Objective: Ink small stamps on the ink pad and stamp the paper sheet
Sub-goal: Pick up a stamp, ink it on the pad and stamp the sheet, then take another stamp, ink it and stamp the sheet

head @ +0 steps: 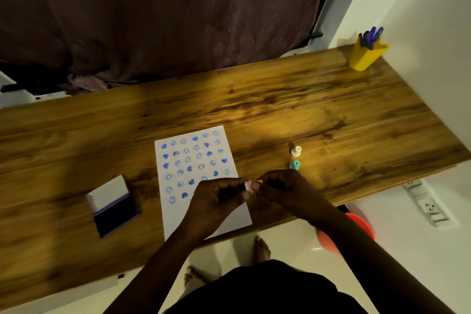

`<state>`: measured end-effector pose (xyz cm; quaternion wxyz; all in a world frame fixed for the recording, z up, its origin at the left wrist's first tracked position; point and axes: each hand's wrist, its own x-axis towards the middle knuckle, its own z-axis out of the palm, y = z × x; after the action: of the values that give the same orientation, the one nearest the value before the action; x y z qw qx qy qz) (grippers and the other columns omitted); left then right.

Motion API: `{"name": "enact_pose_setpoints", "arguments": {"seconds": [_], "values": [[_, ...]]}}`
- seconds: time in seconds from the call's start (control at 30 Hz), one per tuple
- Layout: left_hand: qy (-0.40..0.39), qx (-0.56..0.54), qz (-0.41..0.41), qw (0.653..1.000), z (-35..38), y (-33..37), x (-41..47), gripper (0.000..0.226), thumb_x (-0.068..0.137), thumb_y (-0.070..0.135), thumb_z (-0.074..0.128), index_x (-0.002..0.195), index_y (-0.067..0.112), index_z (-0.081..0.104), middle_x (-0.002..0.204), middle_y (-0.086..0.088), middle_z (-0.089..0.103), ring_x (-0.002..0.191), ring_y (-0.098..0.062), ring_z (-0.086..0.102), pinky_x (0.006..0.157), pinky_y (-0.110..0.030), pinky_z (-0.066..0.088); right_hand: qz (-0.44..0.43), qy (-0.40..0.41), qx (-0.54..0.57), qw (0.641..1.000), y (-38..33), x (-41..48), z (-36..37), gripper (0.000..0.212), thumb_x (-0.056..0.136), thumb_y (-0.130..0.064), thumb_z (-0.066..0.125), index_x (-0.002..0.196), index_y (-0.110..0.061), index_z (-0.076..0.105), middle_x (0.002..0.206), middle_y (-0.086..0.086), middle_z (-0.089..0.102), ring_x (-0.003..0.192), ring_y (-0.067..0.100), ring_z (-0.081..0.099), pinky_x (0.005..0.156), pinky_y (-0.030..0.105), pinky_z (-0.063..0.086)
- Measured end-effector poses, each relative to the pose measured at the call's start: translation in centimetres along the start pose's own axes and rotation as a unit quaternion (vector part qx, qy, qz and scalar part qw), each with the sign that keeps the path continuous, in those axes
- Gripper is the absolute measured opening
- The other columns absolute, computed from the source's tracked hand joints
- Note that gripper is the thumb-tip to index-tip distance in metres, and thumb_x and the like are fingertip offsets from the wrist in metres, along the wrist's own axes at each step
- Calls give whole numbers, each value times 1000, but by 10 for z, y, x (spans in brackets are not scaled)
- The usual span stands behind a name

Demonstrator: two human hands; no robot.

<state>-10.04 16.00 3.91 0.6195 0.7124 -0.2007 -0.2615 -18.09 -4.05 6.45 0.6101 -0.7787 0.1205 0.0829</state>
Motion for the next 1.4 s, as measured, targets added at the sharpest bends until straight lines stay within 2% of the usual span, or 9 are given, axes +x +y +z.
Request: {"name": "enact_pose_setpoints", "arguments": {"seconds": [0.1,0.2,0.33,0.4,0.63,0.93,1.1,1.3,1.4], "values": [[23,22,-23,999,10,-8,14,48,85,14,83,100,59,76,102,25,80,100,3,74,81,-10,55,-8,32,-143,989,-1,14,-25,23,87,-46,74,91,-23,77,83,-12,76,77,0,71,68,20,55],[65,18,-51,996,17,-17,23,49,84,12,84,91,60,76,95,26,80,94,4,75,76,-7,54,-29,80,-299,951,6,32,-46,22,89,-43,71,90,-22,76,88,-5,76,81,9,70,73,30,56],[99,15,-71,993,26,-23,27,48,86,15,83,89,62,75,96,31,78,98,5,73,85,-15,53,-45,83,-486,869,21,58,-55,25,94,-39,56,102,-19,71,107,6,70,106,28,64,87,36,51],[108,15,-74,991,29,-25,27,48,86,16,83,90,63,75,96,32,78,98,7,73,86,-20,54,-50,56,-524,849,28,69,-55,29,95,-35,53,100,-11,68,108,13,68,106,34,61,88,38,48],[128,16,-90,988,37,-30,30,40,85,18,84,92,57,77,100,27,78,104,5,71,99,-42,59,-43,9,-537,842,34,83,-60,25,89,-33,55,95,-12,67,105,12,69,105,33,62,86,36,50],[122,28,-99,987,44,-30,38,44,87,20,82,87,63,75,96,35,75,102,12,68,95,-32,56,-39,19,-536,843,31,62,-82,43,85,-32,66,122,-10,63,125,13,64,121,33,57,101,40,48],[107,44,-92,989,50,-31,40,35,87,21,83,91,55,78,98,29,78,100,9,71,87,-19,57,-5,38,-563,826,39,45,-93,36,85,-40,68,113,-17,63,114,7,65,112,27,60,85,39,55],[103,46,-102,988,55,-26,40,24,87,22,83,95,44,79,100,22,80,101,1,74,97,-32,59,-17,50,-539,841,50,42,-90,32,94,-34,62,119,-13,62,118,7,67,110,27,63,84,38,54],[102,42,-94,989,55,-21,38,23,87,24,83,95,45,79,100,22,81,101,0,75,99,-37,60,-16,84,-488,869,48,40,-88,24,92,-36,64,105,-16,65,104,6,71,98,26,68,76,34,52]]}}
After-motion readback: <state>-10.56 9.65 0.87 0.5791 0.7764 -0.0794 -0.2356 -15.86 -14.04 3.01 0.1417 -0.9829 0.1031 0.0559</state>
